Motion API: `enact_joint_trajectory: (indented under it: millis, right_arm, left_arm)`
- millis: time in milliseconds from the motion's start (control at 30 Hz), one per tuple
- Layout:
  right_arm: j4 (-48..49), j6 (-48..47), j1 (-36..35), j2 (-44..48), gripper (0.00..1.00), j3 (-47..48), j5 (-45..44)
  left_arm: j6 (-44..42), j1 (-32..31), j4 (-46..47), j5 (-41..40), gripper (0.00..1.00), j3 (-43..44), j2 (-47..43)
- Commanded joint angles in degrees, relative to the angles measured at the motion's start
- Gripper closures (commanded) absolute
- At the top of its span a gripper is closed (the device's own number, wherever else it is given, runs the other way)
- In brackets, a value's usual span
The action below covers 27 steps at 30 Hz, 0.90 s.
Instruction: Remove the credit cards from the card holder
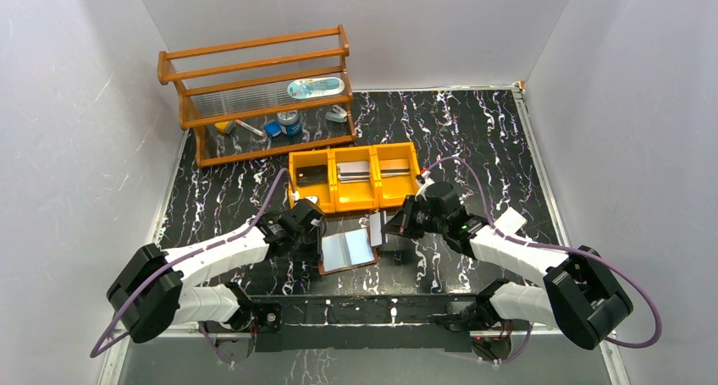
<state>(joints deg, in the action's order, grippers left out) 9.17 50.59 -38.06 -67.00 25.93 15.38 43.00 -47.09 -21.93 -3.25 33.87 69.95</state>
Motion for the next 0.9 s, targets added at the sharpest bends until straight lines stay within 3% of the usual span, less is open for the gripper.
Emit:
enact_joint_trajectory:
  millis: [0,267,467,633,867]
  right_arm:
    - [3.32,0.0,0.88,1.14,0.97,-0.28,2.74]
    - [8.73,0.74,0.92,0.46,0.97,-1.4,6.59]
    - [13.0,-0.4,0.89,1.54,0.98,-2.81,9.56]
    - [13.62,0.31,0.89,3.08,0.98,-3.17,9.32]
    - [15.49,3.05,0.91,2.36,0.98,-2.56,9.89]
  left_arm:
    - [-0.75,-0.02,-2.83,-1.13,0.73,1.32,-4.14]
    - [-1.34,-0.02,-3.45,-0.12,0.52,4.98,-8.61]
    - [-1.03,-0.02,1.1,3.2,0.36,7.42,-9.2]
    - [2.51,0.15,7.86,5.15,0.31,5.98,-9.17]
    - [7.66,0.21,14.49,5.4,0.32,2.98,-9.03]
